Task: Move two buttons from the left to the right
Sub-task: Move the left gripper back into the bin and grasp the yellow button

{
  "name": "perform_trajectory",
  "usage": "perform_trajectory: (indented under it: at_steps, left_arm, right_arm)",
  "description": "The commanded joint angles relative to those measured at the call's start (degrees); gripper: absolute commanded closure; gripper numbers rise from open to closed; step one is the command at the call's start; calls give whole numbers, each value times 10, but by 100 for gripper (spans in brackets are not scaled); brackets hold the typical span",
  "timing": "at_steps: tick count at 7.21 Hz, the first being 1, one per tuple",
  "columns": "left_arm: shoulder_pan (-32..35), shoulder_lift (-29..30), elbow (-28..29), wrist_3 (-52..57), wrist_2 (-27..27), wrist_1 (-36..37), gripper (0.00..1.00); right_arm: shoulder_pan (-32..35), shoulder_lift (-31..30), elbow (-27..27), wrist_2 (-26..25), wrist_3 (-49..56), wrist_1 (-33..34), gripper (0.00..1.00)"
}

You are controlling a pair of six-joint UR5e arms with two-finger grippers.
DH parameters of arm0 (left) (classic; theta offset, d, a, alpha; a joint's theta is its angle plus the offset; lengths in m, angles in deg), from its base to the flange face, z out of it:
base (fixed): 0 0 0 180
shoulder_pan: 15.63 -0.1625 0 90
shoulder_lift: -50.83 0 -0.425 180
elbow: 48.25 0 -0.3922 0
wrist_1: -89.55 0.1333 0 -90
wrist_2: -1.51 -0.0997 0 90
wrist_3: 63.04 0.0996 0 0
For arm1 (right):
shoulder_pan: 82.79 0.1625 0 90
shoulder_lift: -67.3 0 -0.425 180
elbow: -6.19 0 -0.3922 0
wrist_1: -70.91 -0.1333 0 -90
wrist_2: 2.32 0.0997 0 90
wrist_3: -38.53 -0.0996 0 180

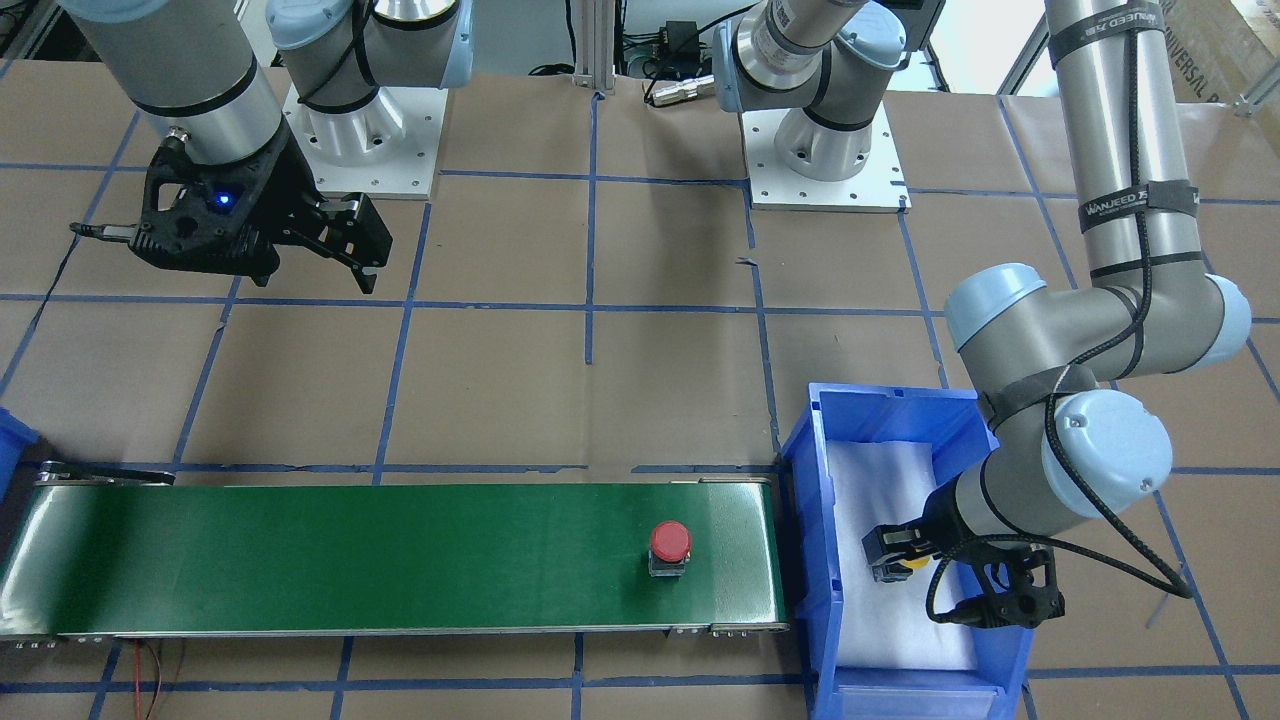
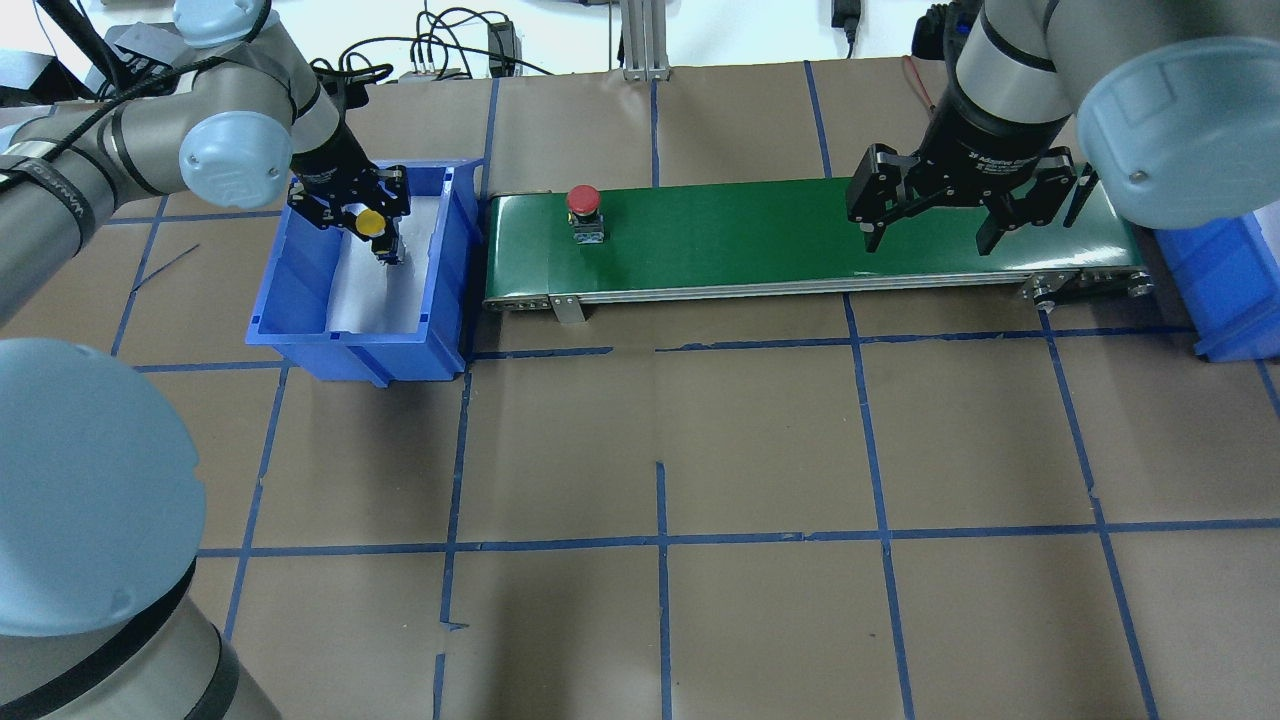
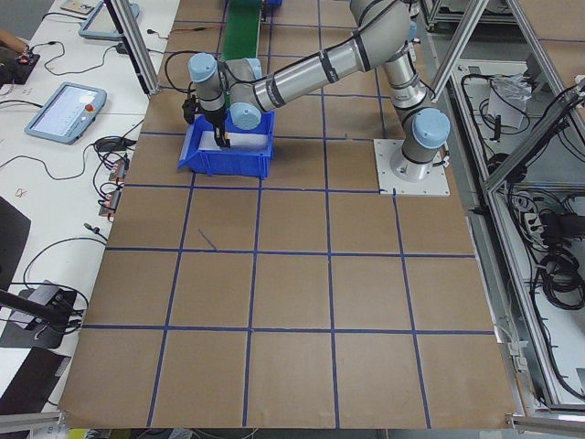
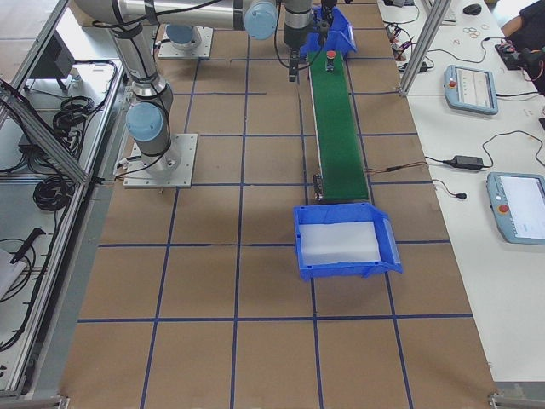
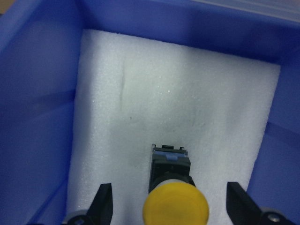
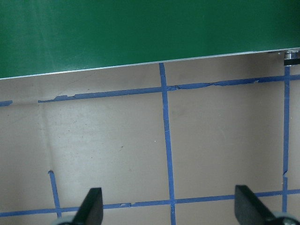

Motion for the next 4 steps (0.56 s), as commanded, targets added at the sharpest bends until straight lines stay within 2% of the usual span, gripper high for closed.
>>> perform_trajectory:
  at_steps: [1, 3, 4]
  left_arm:
    - [0, -27, 4, 13, -3, -17, 75]
    - [1, -74, 14, 15, -7, -83, 75]
    - [3, -78, 36, 9, 4, -106, 75]
  right_arm:
    - [3, 0, 0, 0, -1, 0, 0]
    - [2, 0, 0, 0, -1, 0, 0]
    - [2, 0, 0, 0, -1, 0, 0]
